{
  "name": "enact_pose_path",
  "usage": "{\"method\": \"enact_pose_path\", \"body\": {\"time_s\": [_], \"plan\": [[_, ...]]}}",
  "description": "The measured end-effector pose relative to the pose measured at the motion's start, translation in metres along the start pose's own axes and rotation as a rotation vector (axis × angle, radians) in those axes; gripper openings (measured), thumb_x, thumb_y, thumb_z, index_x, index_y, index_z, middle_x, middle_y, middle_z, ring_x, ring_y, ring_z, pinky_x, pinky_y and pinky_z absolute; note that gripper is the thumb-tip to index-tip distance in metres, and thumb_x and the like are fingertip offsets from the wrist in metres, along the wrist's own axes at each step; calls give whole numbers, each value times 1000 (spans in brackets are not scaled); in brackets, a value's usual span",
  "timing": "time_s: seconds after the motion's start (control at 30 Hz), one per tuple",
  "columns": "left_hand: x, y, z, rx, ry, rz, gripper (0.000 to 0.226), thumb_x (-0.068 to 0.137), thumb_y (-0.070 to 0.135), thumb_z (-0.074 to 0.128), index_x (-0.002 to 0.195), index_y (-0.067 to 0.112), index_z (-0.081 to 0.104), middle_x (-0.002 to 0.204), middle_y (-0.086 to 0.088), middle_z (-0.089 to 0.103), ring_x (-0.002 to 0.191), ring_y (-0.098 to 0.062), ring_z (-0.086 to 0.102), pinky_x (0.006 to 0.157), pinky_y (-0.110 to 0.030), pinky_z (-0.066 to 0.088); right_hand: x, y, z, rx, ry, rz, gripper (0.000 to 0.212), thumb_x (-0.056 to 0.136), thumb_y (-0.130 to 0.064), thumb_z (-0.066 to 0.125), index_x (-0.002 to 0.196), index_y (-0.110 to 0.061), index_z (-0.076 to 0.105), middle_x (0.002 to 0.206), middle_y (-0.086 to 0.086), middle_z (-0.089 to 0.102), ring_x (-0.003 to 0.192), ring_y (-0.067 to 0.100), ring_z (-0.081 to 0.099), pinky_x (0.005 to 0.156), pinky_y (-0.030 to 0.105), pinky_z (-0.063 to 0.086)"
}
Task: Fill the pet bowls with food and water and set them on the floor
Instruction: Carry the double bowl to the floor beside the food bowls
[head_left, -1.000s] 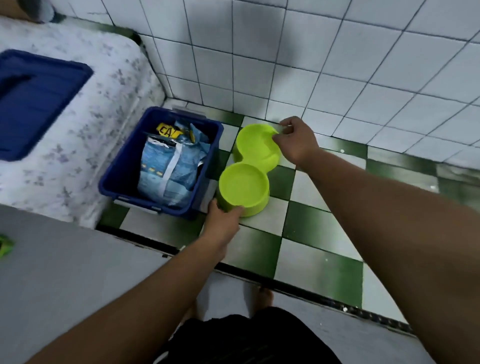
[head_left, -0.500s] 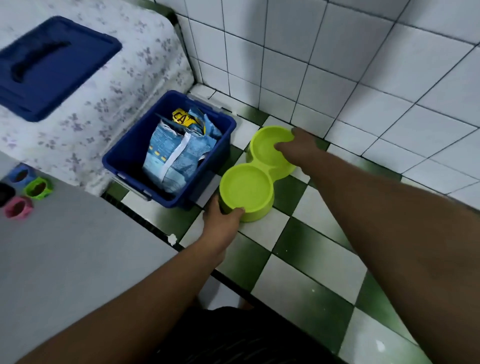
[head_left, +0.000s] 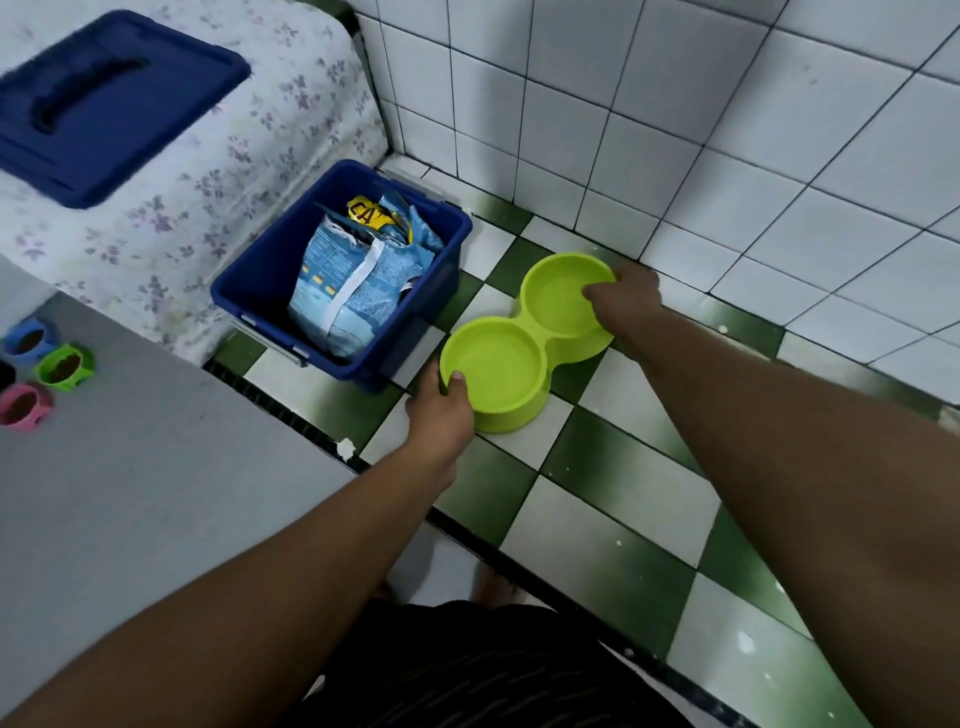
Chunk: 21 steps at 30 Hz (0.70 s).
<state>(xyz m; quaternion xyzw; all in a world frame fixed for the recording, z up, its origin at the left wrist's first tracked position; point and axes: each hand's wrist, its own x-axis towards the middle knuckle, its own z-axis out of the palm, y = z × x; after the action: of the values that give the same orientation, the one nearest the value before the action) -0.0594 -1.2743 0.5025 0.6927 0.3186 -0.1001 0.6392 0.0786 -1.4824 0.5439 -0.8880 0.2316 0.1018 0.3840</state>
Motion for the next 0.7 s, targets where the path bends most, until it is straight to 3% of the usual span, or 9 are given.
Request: {"method": "enact_pose_path", "body": {"time_s": [0.1, 0.2, 0.37, 0.5, 0.6, 0.7], "plan": [[2, -3, -4, -26, 6, -39, 42, 109, 39, 37, 150, 45, 39, 150, -6, 39, 128, -32, 49, 105, -57, 48, -14, 8, 2, 56, 51, -13, 54, 88, -21, 64, 139, -9, 53, 141, 20, 42, 121, 38, 52, 102, 44, 48], [1, -6, -11, -27, 16, -9, 41, 109, 36, 36, 148, 45, 43, 150, -3, 44, 128, -31, 51, 106, -57, 49, -27, 15, 3, 174, 77, -16, 49, 89, -20, 63, 137, -11, 53, 136, 16, 40, 107, 31, 54, 83, 34, 46], [2, -14, -30, 32, 53, 123, 42, 109, 27, 39, 149, 35, 46, 151, -3, 50, 132, -27, 51, 112, -52, 45, -46, 26, 5, 308, 103, -43, 35, 91, -15, 62, 125, -9, 57, 107, 4, 56, 79, 13, 54, 63, 24, 43], [-1, -19, -52, 79, 63, 196, 41, 109, 30, 40, 149, 33, 49, 147, -3, 54, 133, -25, 50, 115, -49, 42, -67, 30, 12, 372, 98, -52, 24, 93, -13, 59, 117, -11, 55, 112, 8, 57, 96, 21, 56, 74, 28, 43], [-8, -24, -73, 60, 44, 208, 40, 109, 33, 40, 148, 35, 49, 147, -1, 54, 132, -24, 50, 115, -49, 42, -87, 31, 17, 389, 120, -74, 8, 93, -13, 57, 96, -19, 52, 99, 2, 57, 89, 19, 54, 71, 29, 44], [-20, -32, -96, 47, 39, 231, 41, 109, 32, 41, 149, 32, 50, 145, -1, 56, 127, -22, 54, 112, -47, 45, -113, 31, 24, 377, 113, -83, 11, 92, -15, 55, 86, -22, 49, 83, -2, 54, 82, 21, 54, 72, 34, 47]]}}
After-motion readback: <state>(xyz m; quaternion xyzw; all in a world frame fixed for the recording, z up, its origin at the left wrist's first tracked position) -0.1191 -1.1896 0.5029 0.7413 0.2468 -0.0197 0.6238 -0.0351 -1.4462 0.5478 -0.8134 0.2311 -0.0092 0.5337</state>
